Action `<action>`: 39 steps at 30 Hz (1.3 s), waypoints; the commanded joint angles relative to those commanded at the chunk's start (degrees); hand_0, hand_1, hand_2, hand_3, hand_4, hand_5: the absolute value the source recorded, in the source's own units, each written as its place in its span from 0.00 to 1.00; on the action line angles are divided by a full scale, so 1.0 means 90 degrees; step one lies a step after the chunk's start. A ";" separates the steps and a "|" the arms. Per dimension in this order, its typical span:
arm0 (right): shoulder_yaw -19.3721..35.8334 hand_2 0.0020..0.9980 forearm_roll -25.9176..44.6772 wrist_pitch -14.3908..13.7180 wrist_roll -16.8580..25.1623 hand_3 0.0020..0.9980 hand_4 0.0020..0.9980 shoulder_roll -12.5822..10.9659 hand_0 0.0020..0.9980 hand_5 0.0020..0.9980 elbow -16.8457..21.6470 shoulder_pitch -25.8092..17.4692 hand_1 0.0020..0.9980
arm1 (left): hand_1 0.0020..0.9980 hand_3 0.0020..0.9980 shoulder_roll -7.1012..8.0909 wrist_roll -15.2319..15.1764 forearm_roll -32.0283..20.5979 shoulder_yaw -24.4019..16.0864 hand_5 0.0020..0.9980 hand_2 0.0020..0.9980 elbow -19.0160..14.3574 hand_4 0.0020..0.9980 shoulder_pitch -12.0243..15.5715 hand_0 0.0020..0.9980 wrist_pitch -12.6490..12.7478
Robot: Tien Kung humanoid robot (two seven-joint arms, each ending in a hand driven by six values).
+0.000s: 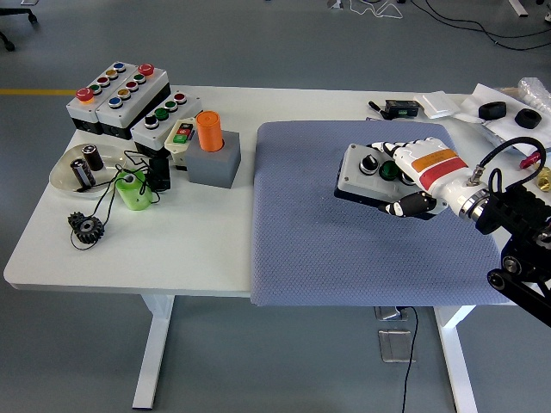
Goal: Pick up the button,place it on the desk,press the button,press the button
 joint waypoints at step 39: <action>-0.0170 0.90 -0.0100 0.2130 0.0044 1.00 0.94 -0.0223 0.98 0.44 0.0182 0.0090 0.76 | 0.70 0.50 -0.0001 0.0029 0.0061 -0.0024 1.00 0.69 0.0000 0.32 -0.0014 0.65 -0.0004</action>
